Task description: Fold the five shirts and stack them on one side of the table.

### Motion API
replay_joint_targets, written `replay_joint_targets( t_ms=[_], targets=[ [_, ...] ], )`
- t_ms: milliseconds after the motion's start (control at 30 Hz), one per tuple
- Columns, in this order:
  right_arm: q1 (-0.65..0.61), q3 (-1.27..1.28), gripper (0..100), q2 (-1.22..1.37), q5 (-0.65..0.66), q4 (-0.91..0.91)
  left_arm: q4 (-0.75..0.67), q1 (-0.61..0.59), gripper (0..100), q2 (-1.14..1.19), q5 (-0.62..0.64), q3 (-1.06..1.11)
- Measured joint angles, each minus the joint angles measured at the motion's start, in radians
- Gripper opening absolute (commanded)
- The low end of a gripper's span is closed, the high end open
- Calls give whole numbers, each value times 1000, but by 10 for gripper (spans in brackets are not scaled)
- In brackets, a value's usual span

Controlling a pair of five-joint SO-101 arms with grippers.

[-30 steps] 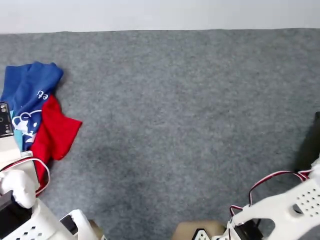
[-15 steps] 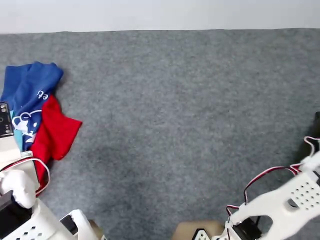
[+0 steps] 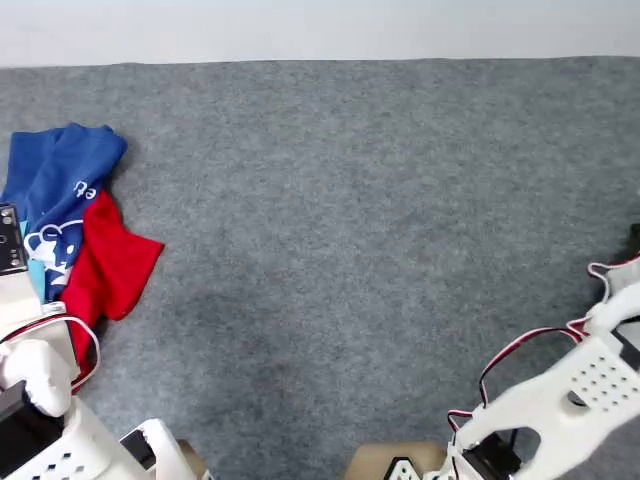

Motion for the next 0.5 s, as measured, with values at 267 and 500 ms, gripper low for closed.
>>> replay_joint_targets(
  t_ms=[267, 500],
  targets=[
    [35, -91, 10, -54, 0, -169, 0, 0, 3, 0, 0, 0],
    [35, -92, 10, 150, 0, -497, 0, 0, 3, 0, 0, 0]
  ],
)
